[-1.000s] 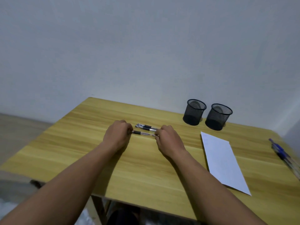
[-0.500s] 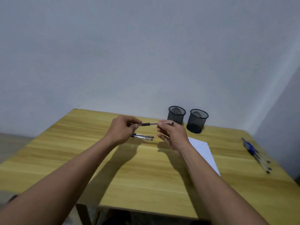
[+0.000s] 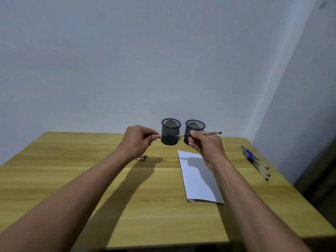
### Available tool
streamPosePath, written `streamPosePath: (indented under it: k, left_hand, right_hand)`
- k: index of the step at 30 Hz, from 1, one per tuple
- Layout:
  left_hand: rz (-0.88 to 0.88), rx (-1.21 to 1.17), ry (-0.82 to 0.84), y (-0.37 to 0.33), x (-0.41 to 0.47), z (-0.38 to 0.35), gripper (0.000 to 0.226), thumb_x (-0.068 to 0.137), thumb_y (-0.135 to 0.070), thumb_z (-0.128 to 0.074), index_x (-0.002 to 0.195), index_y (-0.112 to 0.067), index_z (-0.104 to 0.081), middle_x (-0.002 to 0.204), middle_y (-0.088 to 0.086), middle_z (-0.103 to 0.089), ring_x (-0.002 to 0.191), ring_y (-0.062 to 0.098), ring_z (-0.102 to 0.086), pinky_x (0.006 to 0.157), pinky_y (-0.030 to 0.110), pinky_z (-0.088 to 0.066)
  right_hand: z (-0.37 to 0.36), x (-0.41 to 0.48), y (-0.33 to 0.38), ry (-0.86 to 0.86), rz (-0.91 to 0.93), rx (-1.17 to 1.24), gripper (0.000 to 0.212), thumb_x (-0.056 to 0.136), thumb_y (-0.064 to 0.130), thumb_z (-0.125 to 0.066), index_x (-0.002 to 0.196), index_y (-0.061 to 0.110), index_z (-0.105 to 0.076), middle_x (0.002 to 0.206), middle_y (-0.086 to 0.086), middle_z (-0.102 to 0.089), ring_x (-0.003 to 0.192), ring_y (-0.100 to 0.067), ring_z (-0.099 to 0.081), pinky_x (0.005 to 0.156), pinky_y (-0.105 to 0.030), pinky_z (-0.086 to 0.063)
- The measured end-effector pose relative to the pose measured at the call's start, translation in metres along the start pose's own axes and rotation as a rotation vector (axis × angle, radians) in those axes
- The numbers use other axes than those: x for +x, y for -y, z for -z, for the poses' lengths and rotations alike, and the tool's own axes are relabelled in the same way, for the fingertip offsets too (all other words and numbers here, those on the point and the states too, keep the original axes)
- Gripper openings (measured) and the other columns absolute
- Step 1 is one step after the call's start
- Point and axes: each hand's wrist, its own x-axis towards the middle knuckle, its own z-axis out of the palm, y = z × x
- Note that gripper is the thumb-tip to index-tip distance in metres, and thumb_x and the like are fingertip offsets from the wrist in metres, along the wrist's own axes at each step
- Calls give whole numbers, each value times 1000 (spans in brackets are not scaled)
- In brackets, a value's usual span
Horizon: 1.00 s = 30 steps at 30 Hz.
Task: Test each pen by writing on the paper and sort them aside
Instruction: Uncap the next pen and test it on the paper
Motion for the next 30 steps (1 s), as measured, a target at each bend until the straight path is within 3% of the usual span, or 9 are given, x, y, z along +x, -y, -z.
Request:
streamPosePath:
  k: [3,8,13,20,25,28,30]
  left_hand:
    - [0,132,59,15,9,-6,14,86,-11,-75,98,-17,-79,89,-3,-74,76,5,-63,67,8,-41]
    - [78,133,80,26,28,-57,14,84,-10,-76,98,-11,-78,92,2,-75,86,15,-69,82,24,-51]
    - [121,258,59,46,40,-100,5,81,-21,-75,84,-25,-76,84,-2,-75,82,19,-68,76,36,-56]
    - [136,345,95,54,48,-134,13,88,-34,-72,96,-25,-77,92,-1,-75,84,21,-65,72,36,-55]
    - [76,403,49,46,32,-122,30,95,-36,-60,120,-23,-69,111,4,-73,105,28,-63,83,39,-53]
    - [-24,405,57,28,-3,-110,29,91,-43,-55,102,-21,-72,105,3,-73,99,30,-64,79,40,-54]
    - [-71,454,153,19,-26,-105,39,85,-57,-55,95,-22,-70,109,0,-71,105,28,-62,80,39,-53]
  right_hand:
    - [23,6,-7,7,-10,-159,8,91,7,-72,84,3,-74,72,-10,-71,62,-11,-68,62,-20,-60]
    - [27,12,-41,-1,-71,-173,11,97,11,-66,94,5,-75,77,-8,-75,68,-12,-72,65,-27,-63]
    - [39,10,-73,-40,-139,-119,12,98,11,-65,94,2,-71,80,-16,-70,69,-19,-66,60,-29,-58]
    - [46,12,-82,-14,-105,-167,7,97,7,-66,92,3,-68,79,-13,-68,70,-19,-64,65,-33,-58]
    - [46,13,-84,-12,-127,-129,8,98,8,-65,96,1,-69,76,-13,-68,65,-18,-62,61,-29,-57]
    - [45,13,-85,-2,-121,-141,8,97,6,-66,92,1,-69,76,-13,-68,68,-20,-61,60,-29,-56]
    - [45,12,-86,-3,-99,-207,10,96,4,-66,87,1,-70,74,-11,-67,70,-20,-61,60,-30,-55]
